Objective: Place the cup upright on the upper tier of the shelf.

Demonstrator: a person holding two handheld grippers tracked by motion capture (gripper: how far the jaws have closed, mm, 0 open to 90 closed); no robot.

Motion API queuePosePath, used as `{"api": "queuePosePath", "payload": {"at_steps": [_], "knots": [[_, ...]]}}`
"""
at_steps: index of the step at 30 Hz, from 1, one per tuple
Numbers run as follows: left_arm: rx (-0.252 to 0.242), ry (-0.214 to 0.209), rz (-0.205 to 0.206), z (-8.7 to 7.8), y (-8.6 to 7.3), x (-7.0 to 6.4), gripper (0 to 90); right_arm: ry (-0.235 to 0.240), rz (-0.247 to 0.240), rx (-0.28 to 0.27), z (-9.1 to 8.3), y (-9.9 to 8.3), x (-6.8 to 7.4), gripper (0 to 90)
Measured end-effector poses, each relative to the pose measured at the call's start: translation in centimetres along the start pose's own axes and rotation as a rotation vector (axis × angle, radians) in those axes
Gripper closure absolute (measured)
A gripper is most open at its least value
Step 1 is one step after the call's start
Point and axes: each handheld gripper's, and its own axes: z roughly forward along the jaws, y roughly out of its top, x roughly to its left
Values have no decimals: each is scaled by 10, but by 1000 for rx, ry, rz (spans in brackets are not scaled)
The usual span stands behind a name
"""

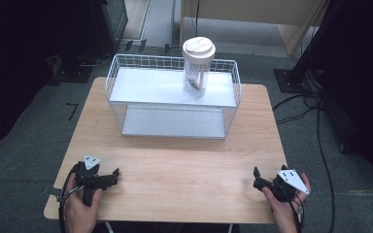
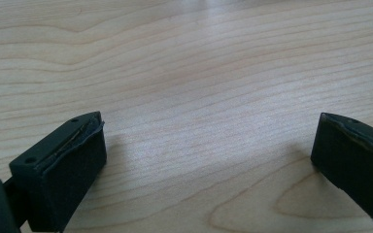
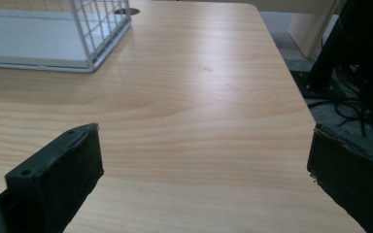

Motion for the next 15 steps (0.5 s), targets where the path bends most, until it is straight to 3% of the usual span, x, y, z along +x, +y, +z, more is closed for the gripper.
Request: {"api": "queuePosePath", "payload": {"at_steps": [4, 12, 15], "knots": [[0, 0, 0, 0, 0, 0, 0, -23, 11, 8, -9, -5, -16, 0], [0, 0, -1, 0, 0, 0, 0, -55, 13, 34, -15, -10, -33, 0], [0, 0, -1, 0, 0, 0, 0, -78, 22, 77, -15, -10, -41, 0]]}}
